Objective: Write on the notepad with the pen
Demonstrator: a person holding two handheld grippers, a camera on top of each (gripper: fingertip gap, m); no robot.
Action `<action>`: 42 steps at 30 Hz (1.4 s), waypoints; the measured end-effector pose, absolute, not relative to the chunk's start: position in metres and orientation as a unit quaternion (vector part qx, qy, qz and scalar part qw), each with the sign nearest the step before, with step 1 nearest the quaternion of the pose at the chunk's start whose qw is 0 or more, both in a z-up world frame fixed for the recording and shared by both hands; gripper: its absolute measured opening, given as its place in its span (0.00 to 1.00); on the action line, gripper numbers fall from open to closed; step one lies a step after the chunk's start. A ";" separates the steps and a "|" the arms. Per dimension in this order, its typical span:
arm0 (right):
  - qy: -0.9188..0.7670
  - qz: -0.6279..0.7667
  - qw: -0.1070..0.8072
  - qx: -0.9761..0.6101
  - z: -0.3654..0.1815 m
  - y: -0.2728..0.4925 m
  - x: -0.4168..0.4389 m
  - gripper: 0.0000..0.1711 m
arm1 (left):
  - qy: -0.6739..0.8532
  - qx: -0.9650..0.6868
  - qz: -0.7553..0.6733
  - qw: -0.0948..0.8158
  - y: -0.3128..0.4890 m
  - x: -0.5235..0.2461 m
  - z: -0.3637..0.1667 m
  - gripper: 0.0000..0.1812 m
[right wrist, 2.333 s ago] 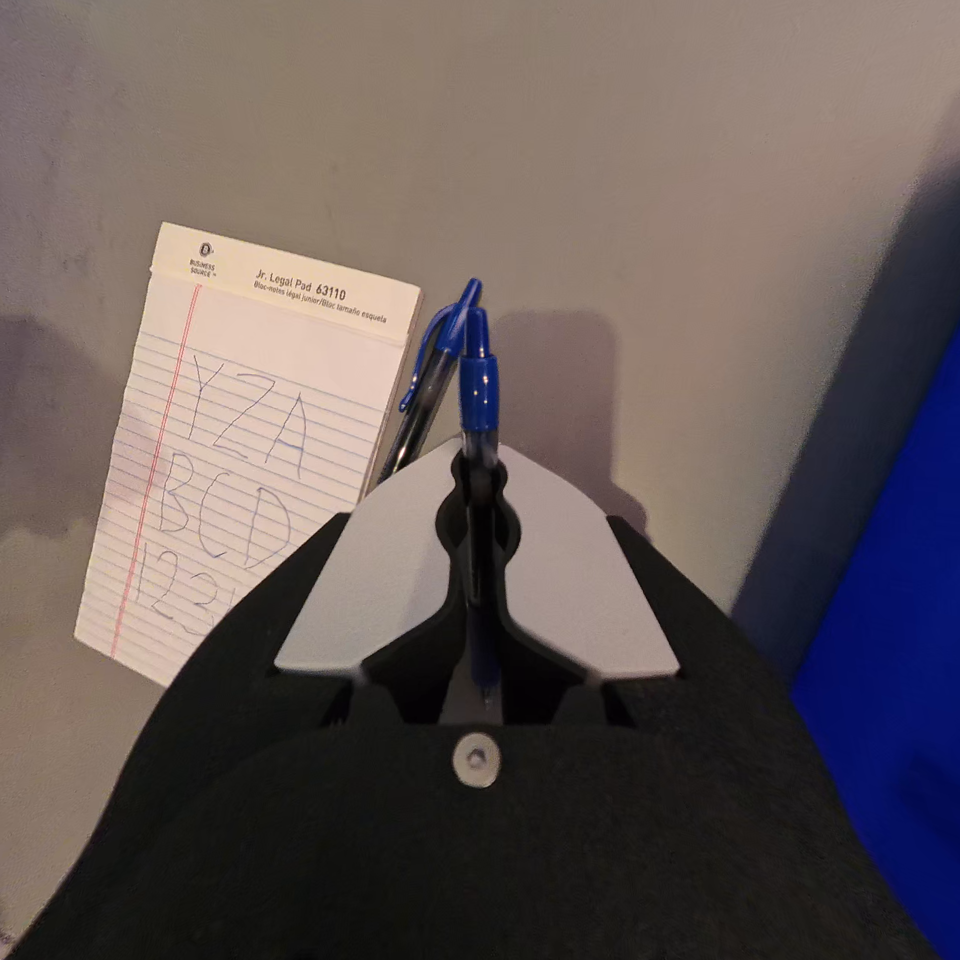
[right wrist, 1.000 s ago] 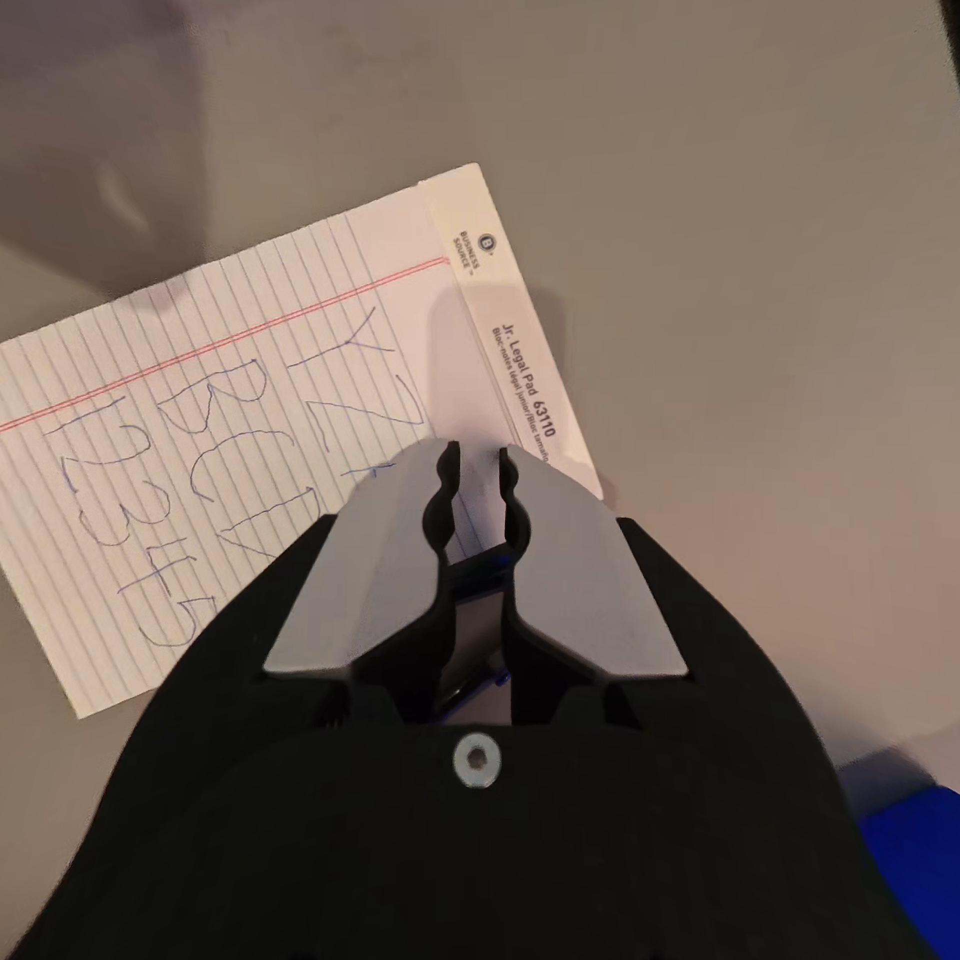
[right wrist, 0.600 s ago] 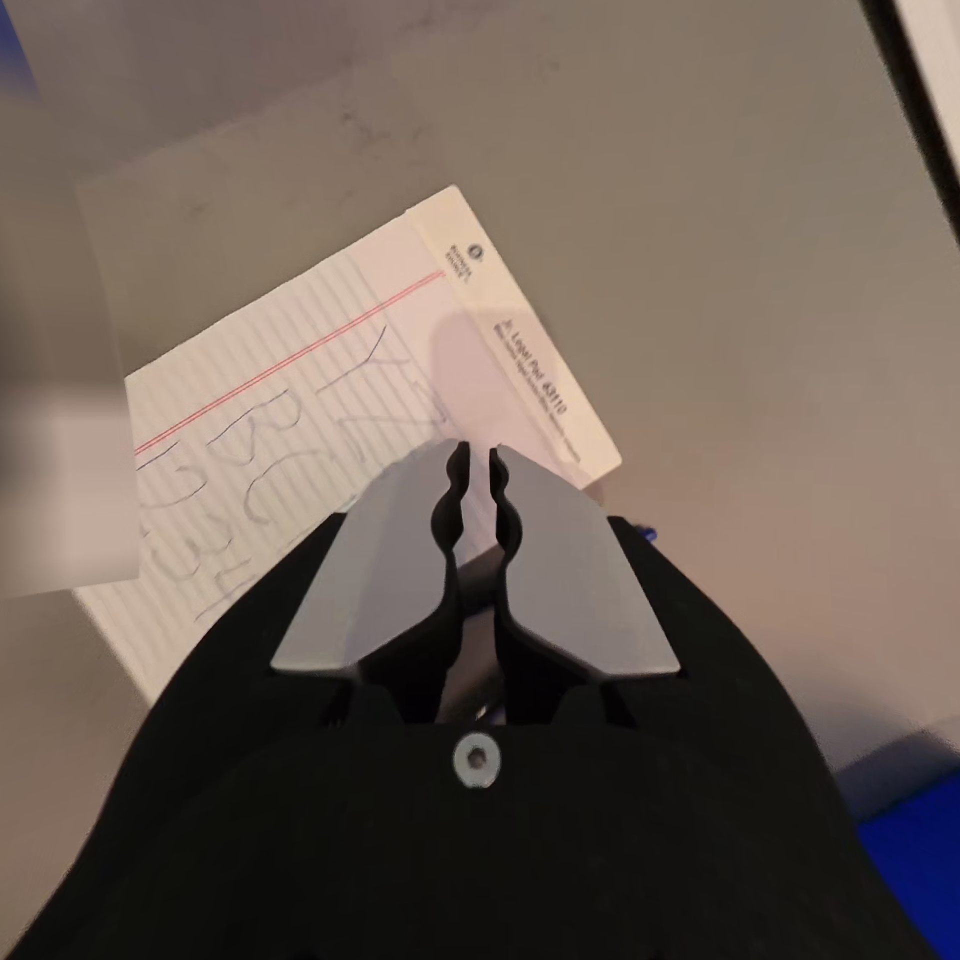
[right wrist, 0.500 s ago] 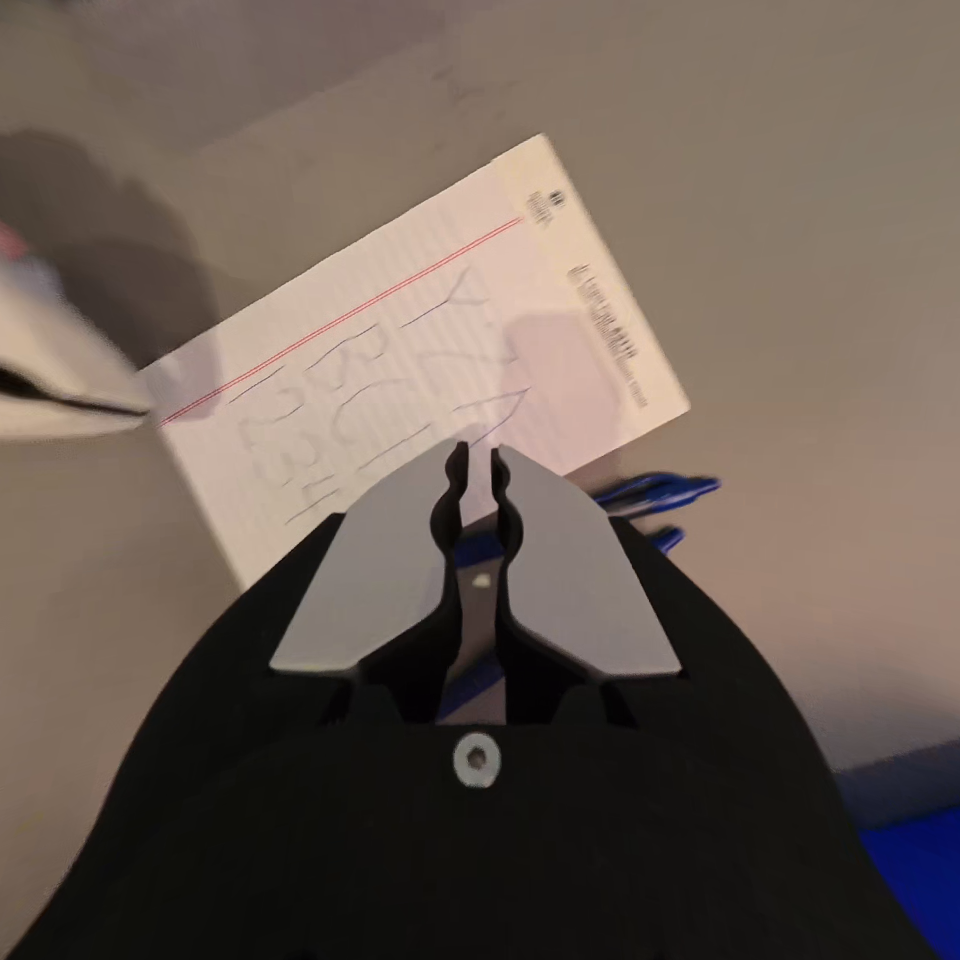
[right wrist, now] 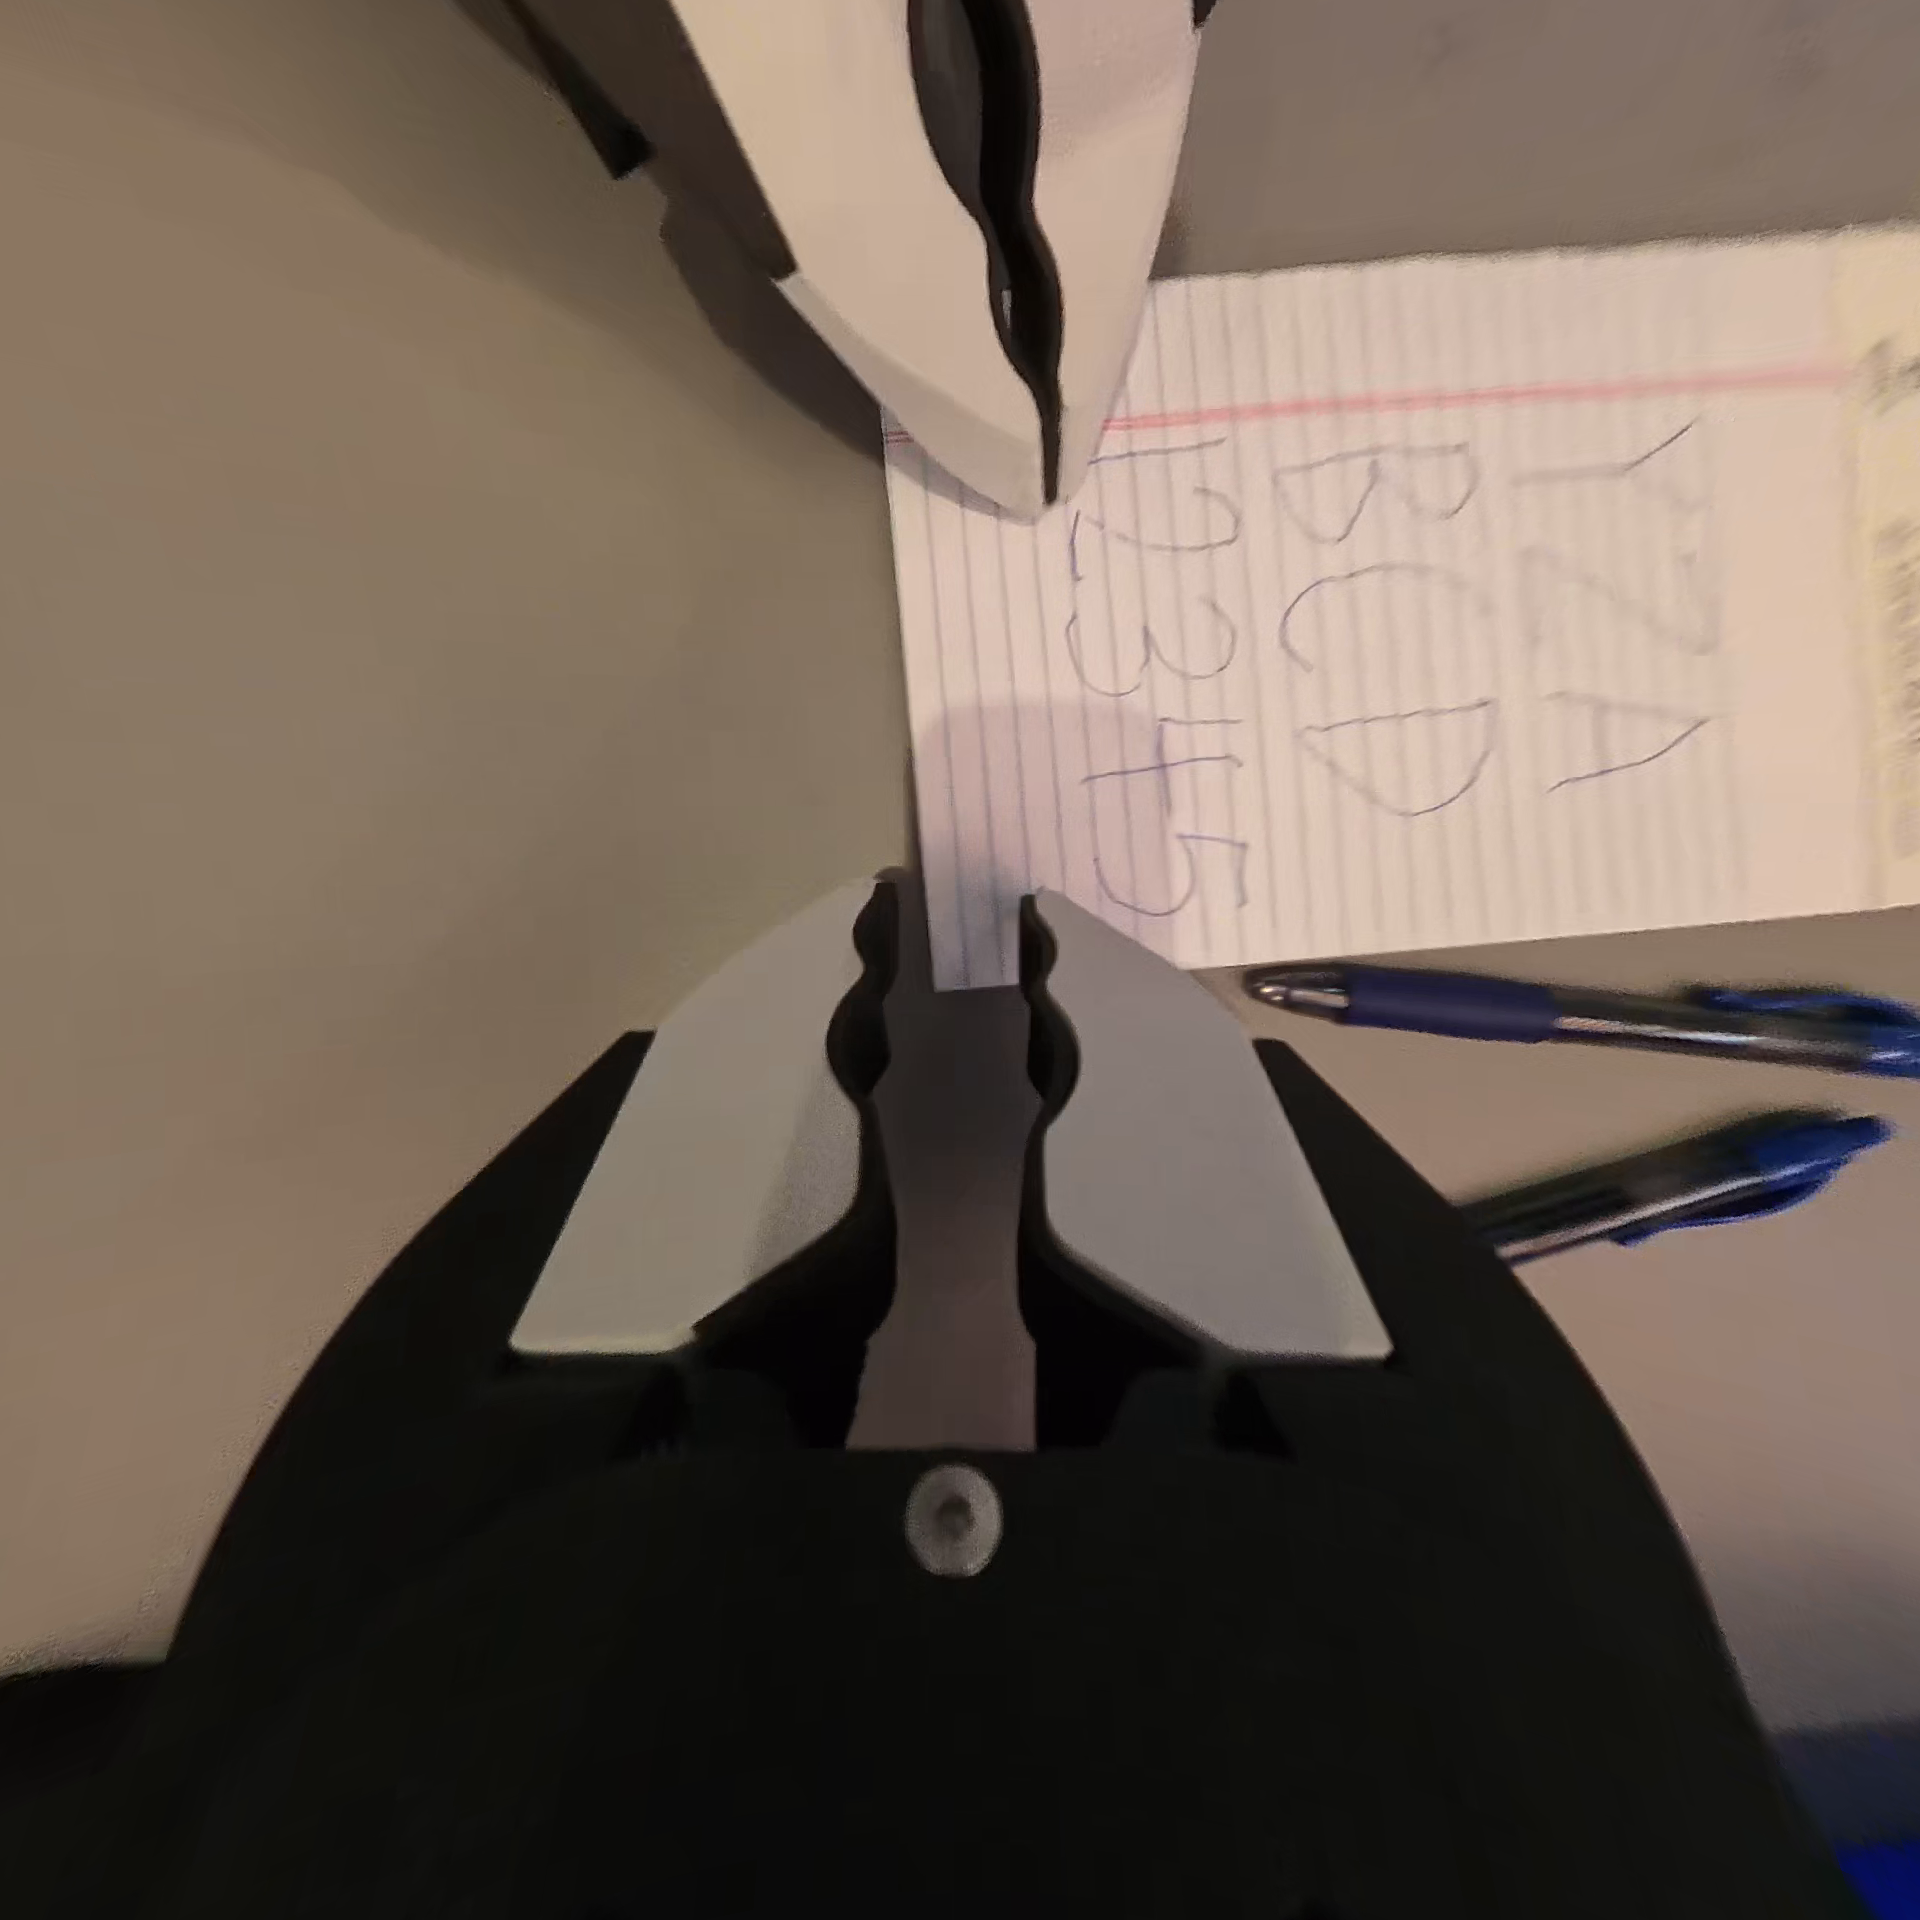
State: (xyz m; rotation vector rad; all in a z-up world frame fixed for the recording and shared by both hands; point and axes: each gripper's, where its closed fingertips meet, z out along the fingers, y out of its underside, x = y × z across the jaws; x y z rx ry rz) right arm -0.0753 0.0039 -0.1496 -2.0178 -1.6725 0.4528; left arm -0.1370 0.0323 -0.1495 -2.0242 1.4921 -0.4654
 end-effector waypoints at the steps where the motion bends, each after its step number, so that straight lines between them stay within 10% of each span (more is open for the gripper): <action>1: -0.621 0.156 0.248 -0.727 -0.149 0.004 -0.074 0.12 | 0.560 -0.758 -0.171 0.286 0.031 -0.139 -0.150 0.00; 42: -0.568 0.266 0.235 -0.743 -0.148 0.001 -0.076 0.15 | 0.570 -0.728 -0.240 0.296 0.018 -0.123 -0.149 0.09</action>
